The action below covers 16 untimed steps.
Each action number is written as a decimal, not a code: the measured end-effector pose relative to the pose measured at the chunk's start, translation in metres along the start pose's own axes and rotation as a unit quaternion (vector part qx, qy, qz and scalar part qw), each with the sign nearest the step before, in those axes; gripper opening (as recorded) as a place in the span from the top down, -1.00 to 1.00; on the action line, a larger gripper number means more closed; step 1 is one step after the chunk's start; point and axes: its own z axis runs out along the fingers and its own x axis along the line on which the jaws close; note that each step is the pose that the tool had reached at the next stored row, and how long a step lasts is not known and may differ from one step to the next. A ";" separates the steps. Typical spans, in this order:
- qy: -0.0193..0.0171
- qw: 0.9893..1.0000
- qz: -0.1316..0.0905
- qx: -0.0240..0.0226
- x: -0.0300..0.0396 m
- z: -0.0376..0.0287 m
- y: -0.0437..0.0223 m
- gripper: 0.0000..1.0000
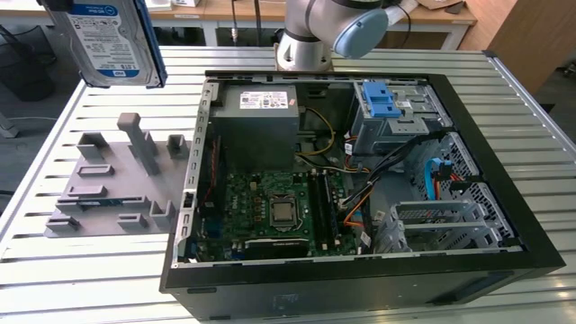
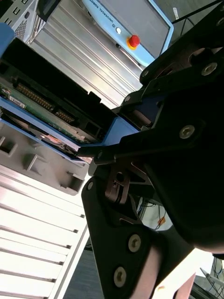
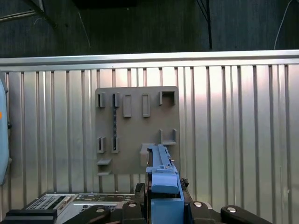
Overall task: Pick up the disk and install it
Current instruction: 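Pick up the disk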
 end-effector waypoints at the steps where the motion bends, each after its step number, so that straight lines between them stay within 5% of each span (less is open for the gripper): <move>1: 0.000 1.000 0.000 0.000 0.0003 0.0000 -0.0012 0.27; 16: 0.000 1.000 0.000 0.000 0.0039 0.0001 -0.0196 0.27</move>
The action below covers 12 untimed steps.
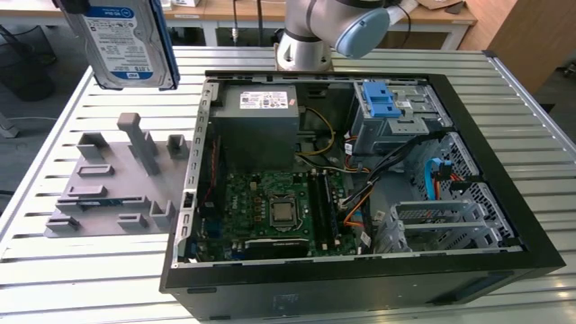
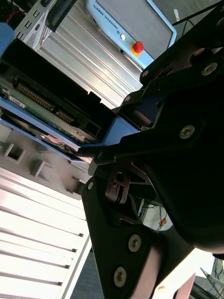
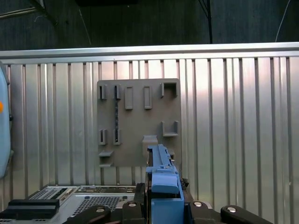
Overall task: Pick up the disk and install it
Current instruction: 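Pick up the disk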
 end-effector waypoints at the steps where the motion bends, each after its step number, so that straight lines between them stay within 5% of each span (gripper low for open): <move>1: 0.000 1.000 0.000 0.000 0.0002 0.0000 -0.0012 0.27; 12: 0.000 1.000 0.000 0.000 0.0013 0.0000 -0.0106 0.27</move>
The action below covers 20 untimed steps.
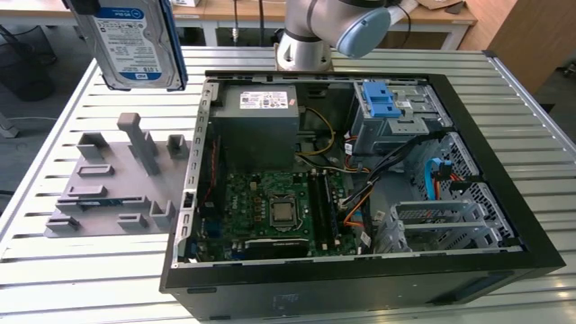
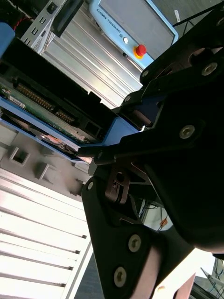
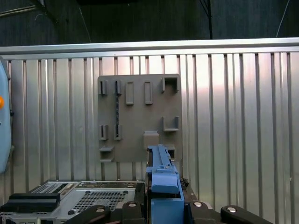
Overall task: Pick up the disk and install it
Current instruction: 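Pick up the disk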
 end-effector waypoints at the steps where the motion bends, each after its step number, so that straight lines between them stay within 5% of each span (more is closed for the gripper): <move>1: 0.000 1.000 0.000 0.000 0.0000 0.0000 -0.0001 0.27; 8: 0.000 1.000 0.000 0.000 0.0001 0.0000 -0.0011 0.27; 20: 0.000 1.000 0.000 0.000 0.0023 0.0001 -0.0122 0.27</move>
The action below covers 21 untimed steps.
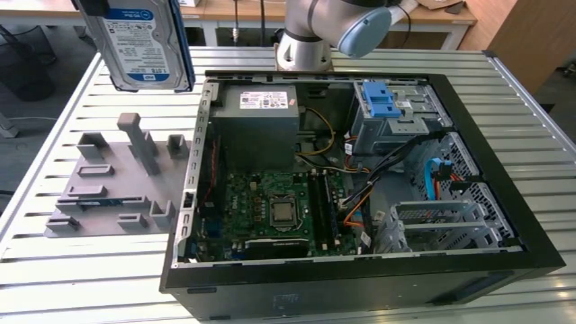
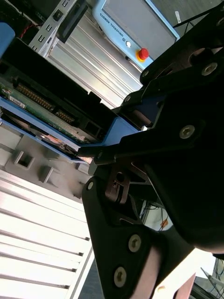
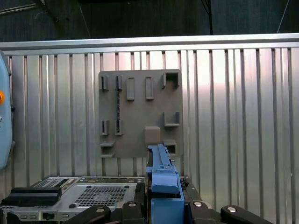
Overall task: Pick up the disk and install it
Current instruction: 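Pick up the disk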
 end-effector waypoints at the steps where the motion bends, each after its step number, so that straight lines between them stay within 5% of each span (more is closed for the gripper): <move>1: 0.000 1.000 0.000 0.000 0.0002 0.0000 -0.0012 0.27; 21: 0.000 1.000 0.000 0.000 0.0054 0.0001 -0.0245 0.27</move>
